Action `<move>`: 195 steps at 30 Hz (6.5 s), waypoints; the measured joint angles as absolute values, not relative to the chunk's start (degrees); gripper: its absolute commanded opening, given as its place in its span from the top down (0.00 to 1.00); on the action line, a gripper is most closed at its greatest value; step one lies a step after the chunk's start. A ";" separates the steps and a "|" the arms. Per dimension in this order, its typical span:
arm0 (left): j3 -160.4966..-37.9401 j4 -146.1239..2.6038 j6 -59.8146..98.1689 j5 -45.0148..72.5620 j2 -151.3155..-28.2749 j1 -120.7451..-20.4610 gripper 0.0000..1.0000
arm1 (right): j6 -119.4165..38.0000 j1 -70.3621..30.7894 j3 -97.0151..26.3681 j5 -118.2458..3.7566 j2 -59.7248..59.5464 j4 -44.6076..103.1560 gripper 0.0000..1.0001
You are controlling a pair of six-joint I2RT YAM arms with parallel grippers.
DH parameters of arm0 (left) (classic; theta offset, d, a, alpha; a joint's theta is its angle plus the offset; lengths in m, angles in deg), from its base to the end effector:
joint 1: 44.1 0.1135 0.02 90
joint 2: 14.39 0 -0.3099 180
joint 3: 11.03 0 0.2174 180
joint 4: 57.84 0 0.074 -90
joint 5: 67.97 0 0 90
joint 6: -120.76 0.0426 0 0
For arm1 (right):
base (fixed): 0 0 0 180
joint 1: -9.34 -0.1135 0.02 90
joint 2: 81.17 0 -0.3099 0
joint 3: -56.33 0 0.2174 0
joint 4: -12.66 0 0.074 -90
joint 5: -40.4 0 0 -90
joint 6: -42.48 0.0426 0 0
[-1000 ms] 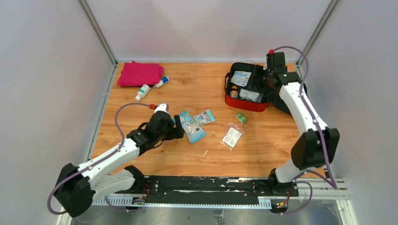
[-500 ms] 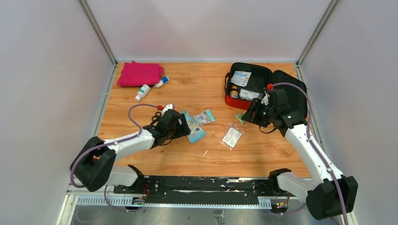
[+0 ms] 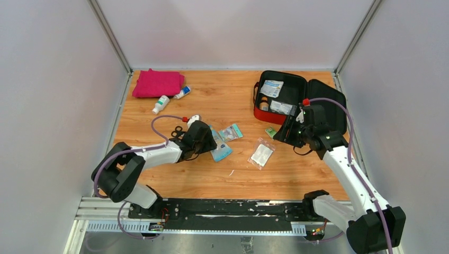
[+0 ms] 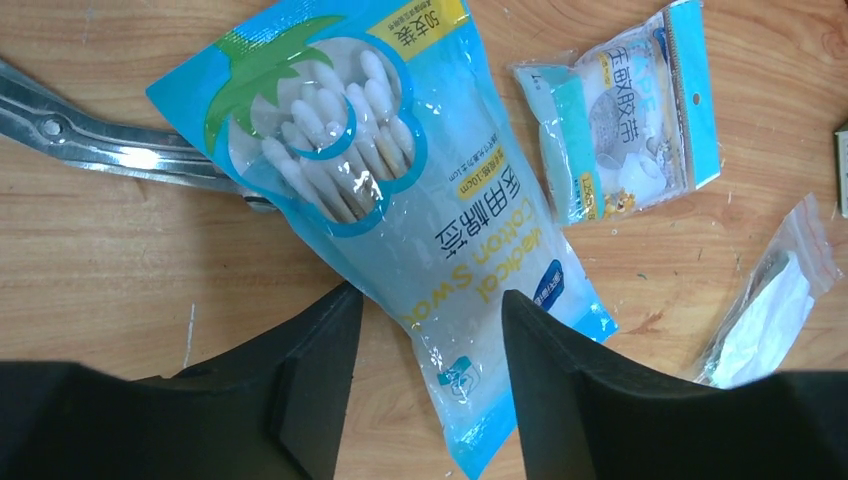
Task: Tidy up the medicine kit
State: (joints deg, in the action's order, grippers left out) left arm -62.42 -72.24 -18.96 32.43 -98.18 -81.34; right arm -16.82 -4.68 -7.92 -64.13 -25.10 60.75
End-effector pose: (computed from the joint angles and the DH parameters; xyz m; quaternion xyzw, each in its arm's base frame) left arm 0.2032 -0.1448 0.2206 -0.1338 0.9168 -0.1911 0.3240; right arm 0.1435 0.0469 0.3276 0.0774 0.8970 0.2657 0.3448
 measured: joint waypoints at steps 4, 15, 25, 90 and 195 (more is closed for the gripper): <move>-62.62 -70.90 -18.89 32.71 -99.47 -81.34 0.57 | -16.85 -4.68 -7.83 -63.95 -25.10 60.86 0.46; -64.26 -69.13 -17.25 32.84 -102.29 -81.29 0.89 | -16.82 -4.68 -6.15 -63.47 -25.14 60.97 0.46; -60.46 -79.21 -13.56 35.20 -86.51 -81.29 1.00 | -15.84 -5.84 -6.10 -67.91 -25.14 58.70 0.42; -57.16 -92.34 -9.71 32.52 -59.45 -86.30 0.28 | -20.80 -0.77 -31.54 -57.18 -2.58 56.27 1.00; -76.89 -87.64 5.98 28.58 -87.95 -81.25 0.25 | -16.98 -15.24 -35.35 -49.57 4.70 54.83 0.64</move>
State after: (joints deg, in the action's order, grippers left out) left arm -76.89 -87.64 5.98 28.58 -87.95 -81.25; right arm -16.98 -15.24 -35.35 -49.57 4.70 54.83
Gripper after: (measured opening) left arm 0.763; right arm 0.354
